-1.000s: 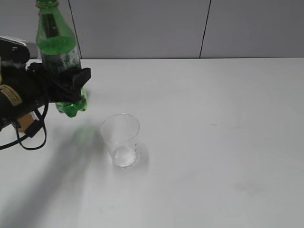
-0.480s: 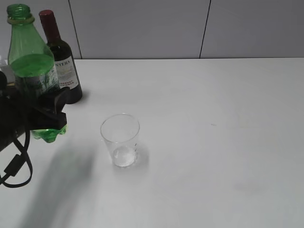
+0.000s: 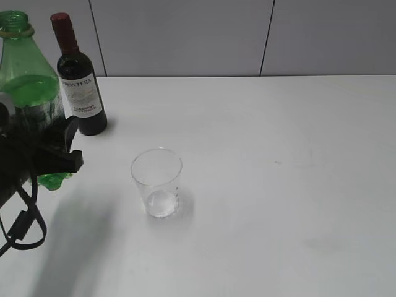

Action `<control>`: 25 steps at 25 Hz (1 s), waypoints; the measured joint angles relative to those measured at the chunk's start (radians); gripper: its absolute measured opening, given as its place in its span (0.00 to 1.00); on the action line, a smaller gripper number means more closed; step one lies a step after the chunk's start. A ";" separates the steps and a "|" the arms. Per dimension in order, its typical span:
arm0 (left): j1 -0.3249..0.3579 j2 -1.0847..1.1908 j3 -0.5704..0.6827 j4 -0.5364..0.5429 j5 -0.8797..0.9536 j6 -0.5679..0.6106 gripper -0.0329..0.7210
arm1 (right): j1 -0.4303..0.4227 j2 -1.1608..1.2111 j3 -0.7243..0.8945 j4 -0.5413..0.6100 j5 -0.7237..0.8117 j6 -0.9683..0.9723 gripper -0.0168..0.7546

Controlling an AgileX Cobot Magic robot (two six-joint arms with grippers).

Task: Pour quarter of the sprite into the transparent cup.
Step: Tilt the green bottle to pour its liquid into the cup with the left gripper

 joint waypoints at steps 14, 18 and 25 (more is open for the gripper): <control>0.000 0.095 -0.001 0.000 -0.070 0.189 0.66 | 0.000 0.000 0.000 0.000 0.000 0.000 0.78; 0.000 0.131 -0.002 0.000 -0.071 0.237 0.66 | 0.000 0.000 0.000 0.000 0.000 0.000 0.78; 0.000 0.195 -0.022 -0.023 -0.072 0.344 0.66 | 0.000 0.000 0.000 0.000 0.000 0.000 0.78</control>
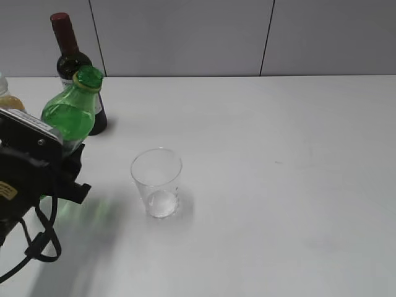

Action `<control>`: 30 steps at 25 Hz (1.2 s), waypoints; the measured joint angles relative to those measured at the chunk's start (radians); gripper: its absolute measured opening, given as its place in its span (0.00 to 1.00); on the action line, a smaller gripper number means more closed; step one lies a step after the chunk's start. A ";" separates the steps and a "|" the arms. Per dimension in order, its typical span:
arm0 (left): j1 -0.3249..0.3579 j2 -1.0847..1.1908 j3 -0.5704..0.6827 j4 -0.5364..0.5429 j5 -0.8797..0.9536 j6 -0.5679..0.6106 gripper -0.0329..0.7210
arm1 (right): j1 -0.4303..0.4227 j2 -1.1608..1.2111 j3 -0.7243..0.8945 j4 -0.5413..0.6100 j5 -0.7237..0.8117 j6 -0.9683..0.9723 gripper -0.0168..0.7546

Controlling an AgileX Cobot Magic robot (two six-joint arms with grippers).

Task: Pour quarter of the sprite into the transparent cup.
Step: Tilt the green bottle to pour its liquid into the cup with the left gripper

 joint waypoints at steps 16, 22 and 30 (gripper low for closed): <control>0.018 0.004 -0.058 -0.015 -0.004 0.226 0.66 | 0.000 0.000 0.000 0.000 0.000 0.000 0.78; 0.018 0.016 -0.080 -0.036 -0.006 0.373 0.66 | 0.000 0.000 0.000 0.000 0.000 0.000 0.78; 0.018 0.028 -0.080 -0.077 -0.004 0.491 0.66 | 0.000 0.000 0.000 0.000 0.001 0.000 0.78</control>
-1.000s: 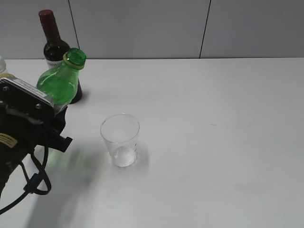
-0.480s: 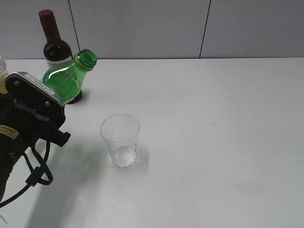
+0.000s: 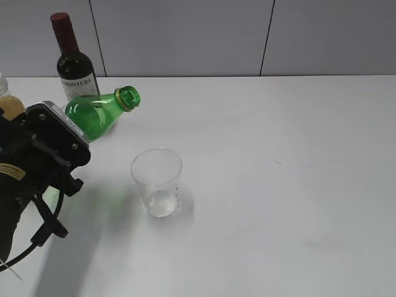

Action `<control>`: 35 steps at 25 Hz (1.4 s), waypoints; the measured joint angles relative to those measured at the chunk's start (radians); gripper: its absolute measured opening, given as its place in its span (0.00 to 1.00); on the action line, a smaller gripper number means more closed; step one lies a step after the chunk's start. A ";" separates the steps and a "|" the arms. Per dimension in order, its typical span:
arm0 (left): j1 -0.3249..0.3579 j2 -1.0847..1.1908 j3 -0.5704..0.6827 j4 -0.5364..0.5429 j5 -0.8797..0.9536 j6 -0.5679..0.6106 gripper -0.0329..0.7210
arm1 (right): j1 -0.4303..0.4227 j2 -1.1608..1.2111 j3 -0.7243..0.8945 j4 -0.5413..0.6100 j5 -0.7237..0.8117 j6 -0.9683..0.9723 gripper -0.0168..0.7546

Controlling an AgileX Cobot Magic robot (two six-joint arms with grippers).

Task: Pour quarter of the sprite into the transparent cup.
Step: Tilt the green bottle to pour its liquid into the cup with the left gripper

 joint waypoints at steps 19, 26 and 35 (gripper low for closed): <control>0.000 0.009 -0.001 -0.079 0.000 0.215 0.66 | 0.000 0.000 0.000 0.000 0.000 0.001 0.78; 0.000 0.009 0.004 -0.080 -0.001 0.245 0.66 | 0.000 0.000 0.000 0.000 0.000 0.001 0.78; -0.009 0.003 0.033 -0.075 -0.001 0.260 0.66 | 0.000 0.000 0.000 0.000 0.000 0.001 0.78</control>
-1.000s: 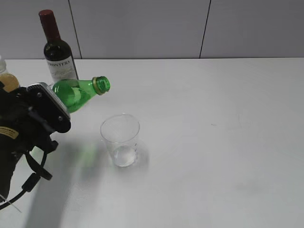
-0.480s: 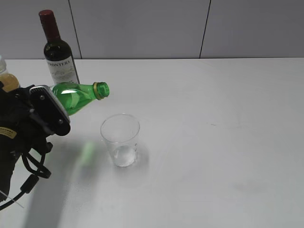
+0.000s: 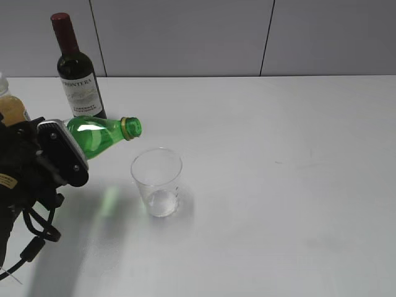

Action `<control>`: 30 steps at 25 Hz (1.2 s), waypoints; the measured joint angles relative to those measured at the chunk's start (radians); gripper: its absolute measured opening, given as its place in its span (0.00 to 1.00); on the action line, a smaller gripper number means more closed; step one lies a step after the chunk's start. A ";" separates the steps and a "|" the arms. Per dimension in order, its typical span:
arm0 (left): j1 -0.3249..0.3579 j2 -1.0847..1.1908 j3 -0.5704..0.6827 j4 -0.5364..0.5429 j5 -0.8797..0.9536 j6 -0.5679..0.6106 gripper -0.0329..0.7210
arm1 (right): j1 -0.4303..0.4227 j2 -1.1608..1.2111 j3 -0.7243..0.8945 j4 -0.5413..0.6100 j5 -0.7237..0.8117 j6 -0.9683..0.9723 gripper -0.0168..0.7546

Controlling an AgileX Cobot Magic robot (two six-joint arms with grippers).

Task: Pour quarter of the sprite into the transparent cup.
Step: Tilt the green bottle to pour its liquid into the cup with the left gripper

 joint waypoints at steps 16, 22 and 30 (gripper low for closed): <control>0.000 0.000 0.000 0.009 0.000 0.074 0.66 | 0.000 0.000 0.000 0.000 0.000 0.000 0.78; 0.000 0.000 0.000 0.015 0.000 0.133 0.66 | 0.000 0.000 0.000 0.000 0.000 0.000 0.78; 0.000 0.000 0.000 0.015 0.000 0.203 0.66 | 0.000 0.000 0.000 0.000 0.000 0.000 0.78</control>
